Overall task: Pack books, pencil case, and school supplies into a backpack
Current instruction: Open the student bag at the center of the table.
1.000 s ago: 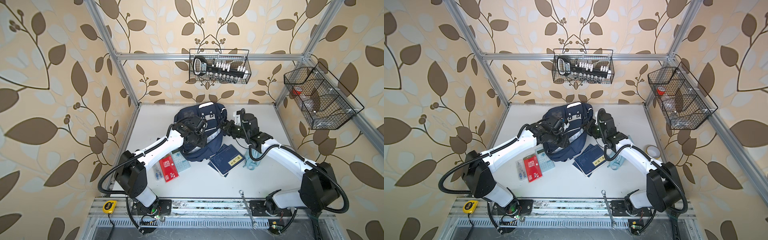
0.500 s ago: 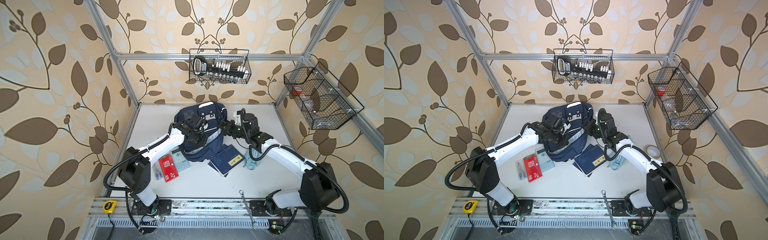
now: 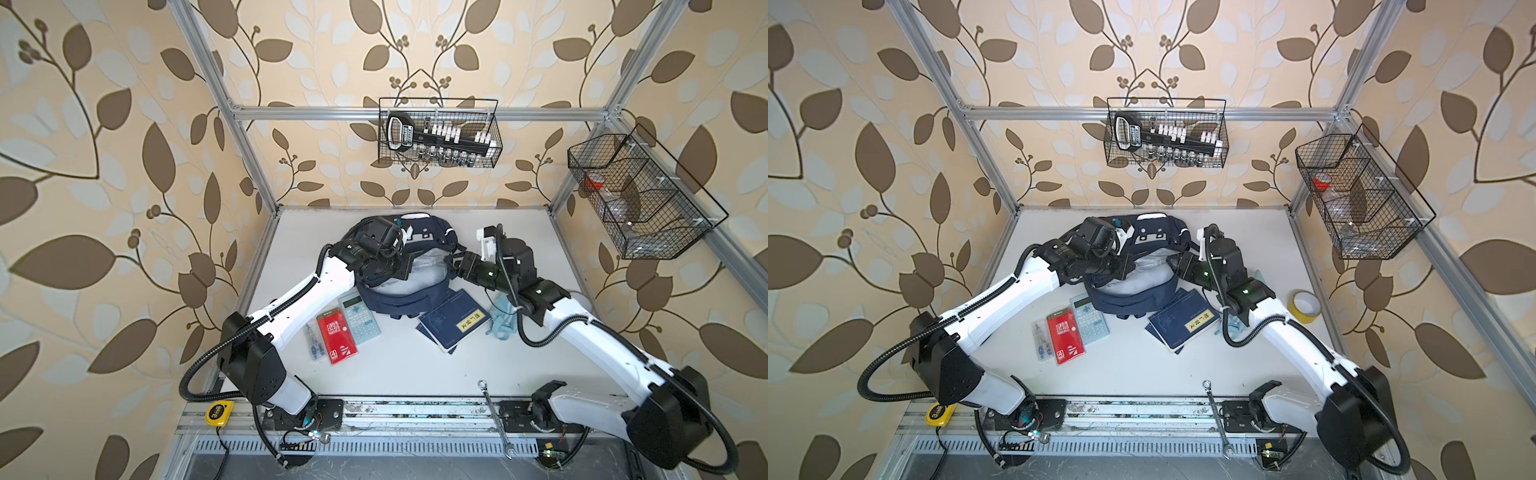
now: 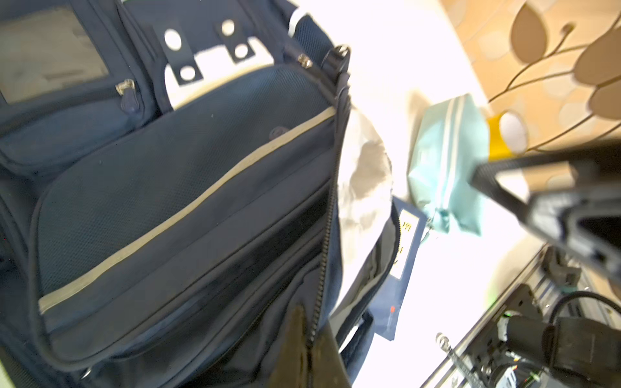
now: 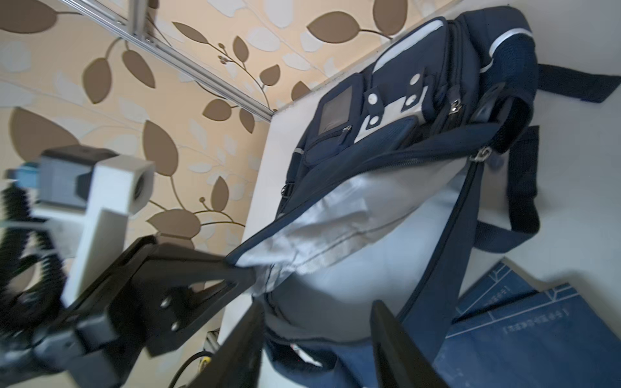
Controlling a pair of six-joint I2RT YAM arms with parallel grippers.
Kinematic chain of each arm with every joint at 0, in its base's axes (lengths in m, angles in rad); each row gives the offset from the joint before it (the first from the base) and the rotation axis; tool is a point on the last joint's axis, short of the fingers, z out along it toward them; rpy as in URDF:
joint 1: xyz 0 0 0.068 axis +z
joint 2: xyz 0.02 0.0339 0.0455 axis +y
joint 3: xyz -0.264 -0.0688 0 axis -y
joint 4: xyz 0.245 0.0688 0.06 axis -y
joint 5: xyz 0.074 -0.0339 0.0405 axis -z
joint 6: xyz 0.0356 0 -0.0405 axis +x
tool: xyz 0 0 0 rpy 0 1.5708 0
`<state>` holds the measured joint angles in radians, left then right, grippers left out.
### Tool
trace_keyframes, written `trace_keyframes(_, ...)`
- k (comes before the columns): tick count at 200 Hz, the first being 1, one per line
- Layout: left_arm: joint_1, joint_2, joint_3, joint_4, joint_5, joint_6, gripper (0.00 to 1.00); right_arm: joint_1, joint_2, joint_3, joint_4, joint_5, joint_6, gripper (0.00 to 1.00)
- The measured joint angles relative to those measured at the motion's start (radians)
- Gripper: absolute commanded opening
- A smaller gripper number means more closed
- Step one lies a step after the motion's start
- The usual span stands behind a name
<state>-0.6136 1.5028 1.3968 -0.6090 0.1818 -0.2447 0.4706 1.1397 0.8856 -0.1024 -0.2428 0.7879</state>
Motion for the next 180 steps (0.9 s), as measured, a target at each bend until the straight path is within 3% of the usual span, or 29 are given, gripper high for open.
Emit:
trace_keyframes(24,0.000,-0.015,-0.002,0.027,0.002,-0.013,0.00,0.079,-0.036,-0.034,0.022,0.019,-0.015,0.28)
trace_keyframes(50,0.000,-0.027,-0.002,0.050,0.026,-0.025,0.00,0.143,0.066,-0.051,0.082,0.019,-0.005,0.23)
trace_keyframes(81,0.000,-0.029,-0.002,0.060,0.061,-0.043,0.00,0.154,0.198,-0.055,0.175,0.029,0.016,0.17)
trace_keyframes(119,0.000,-0.035,-0.014,0.069,0.077,-0.063,0.00,0.154,0.283,-0.140,0.347,0.061,0.042,0.02)
trace_keyframes(154,0.000,-0.067,-0.050,0.090,0.058,-0.077,0.00,0.153,0.379,-0.323,0.456,0.077,0.085,0.01)
trace_keyframes(180,0.000,-0.092,-0.083,0.113,0.015,-0.097,0.00,0.153,0.390,-0.331,0.480,0.083,0.089,0.01)
